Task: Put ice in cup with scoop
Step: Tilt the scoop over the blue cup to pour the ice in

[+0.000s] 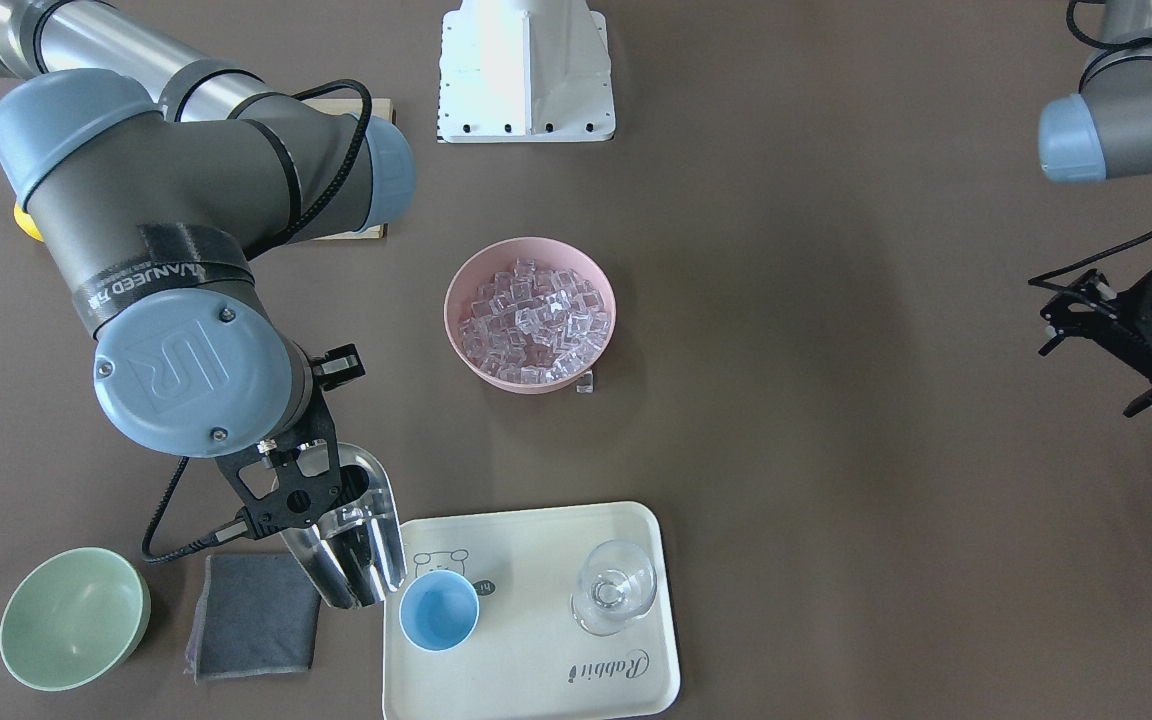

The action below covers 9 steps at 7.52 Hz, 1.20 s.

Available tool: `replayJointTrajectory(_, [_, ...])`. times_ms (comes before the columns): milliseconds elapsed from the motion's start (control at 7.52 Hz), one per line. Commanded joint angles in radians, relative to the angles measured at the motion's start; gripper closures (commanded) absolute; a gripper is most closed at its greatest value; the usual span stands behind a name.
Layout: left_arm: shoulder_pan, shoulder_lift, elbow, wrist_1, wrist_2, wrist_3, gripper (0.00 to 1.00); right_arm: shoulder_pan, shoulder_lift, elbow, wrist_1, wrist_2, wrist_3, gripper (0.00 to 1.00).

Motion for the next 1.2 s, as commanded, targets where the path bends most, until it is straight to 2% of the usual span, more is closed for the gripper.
replayJointTrajectory(0, [-0.118,0.189,-0.042,0.001,-0.054,0.006,0.02,-0.03,0.043,-0.039,-0.081,0.001,-0.019,1.0])
replayJointTrajectory(266, [-0.218,0.296,-0.036,0.007,-0.049,0.006,0.02,-0.033,0.064,-0.076,-0.106,-0.001,-0.057,1.0])
replayJointTrajectory(399, [-0.244,0.309,-0.028,0.01,-0.046,0.006,0.02,-0.032,0.075,-0.099,-0.108,-0.013,-0.08,1.0])
replayJointTrajectory(532, [-0.276,0.312,-0.031,0.024,-0.049,0.002,0.02,-0.03,0.081,-0.122,-0.105,-0.014,-0.1,1.0])
replayJointTrajectory(798, [-0.307,0.288,-0.027,0.173,-0.048,-0.003,0.02,-0.026,0.11,-0.176,-0.097,-0.018,-0.115,1.0])
replayJointTrajectory(1064, [-0.37,0.289,0.048,0.171,-0.057,-0.088,0.02,-0.014,0.155,-0.237,-0.095,-0.031,-0.141,1.0])
